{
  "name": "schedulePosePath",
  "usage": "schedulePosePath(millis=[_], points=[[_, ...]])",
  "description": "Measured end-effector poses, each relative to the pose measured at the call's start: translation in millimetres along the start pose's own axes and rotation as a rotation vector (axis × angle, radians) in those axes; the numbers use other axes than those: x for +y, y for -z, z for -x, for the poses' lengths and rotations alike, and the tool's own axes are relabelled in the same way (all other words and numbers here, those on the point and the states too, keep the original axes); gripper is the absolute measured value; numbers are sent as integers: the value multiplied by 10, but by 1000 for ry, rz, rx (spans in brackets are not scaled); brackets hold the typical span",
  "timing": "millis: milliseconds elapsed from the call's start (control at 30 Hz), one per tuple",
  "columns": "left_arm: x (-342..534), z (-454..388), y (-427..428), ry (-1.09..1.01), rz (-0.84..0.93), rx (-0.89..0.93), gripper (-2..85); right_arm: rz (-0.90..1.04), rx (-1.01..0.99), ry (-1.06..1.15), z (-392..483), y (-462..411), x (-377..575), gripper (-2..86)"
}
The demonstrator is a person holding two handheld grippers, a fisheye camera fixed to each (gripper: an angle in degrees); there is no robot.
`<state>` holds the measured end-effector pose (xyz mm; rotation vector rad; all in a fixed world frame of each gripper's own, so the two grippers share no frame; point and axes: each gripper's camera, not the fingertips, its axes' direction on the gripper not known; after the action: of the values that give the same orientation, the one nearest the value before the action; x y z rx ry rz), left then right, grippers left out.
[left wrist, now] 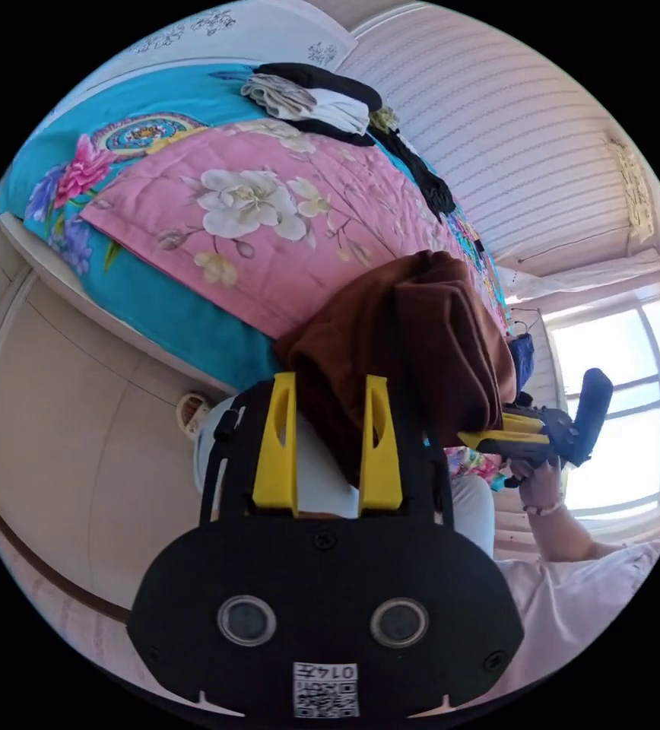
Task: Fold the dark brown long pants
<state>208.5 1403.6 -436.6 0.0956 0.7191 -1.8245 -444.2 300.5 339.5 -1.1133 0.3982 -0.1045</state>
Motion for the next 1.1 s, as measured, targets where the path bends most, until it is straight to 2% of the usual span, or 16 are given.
schedulePosePath(millis=[67,233,367,500,633,733,800,900,1033,1100], points=[[-94,80,39,9,38,162,19,-100,-75,-76,-170,255,255,72],[-119,-214,467,-118,-38,192,-7,-517,-264,-315,-806,1291,1404,59],[-378,-730,992,-269,-155,228,-9,-835,-319,-308,-1047,2054,2213,50],[-783,-1355,1477,-441,-241,214,-9,-1022,-50,-373,-1180,2929,2911,46],[-922,-1861,2256,-597,-448,136,-9,-1239,83,-464,-1263,3548,3611,47],[-773,-1707,2616,-615,-534,115,-7,-1235,265,-574,-1239,3719,4026,50],[-595,-1463,2642,-592,-523,38,-4,-1200,311,-647,-1277,3674,4284,53],[-282,-770,2291,-463,-407,22,11,-1131,306,-805,-1437,3363,4709,62],[169,414,1387,-26,-90,-86,45,-931,161,-1150,-1752,2578,5194,71],[390,664,1220,41,-64,-35,44,-863,152,-1259,-1730,2345,5271,58]])
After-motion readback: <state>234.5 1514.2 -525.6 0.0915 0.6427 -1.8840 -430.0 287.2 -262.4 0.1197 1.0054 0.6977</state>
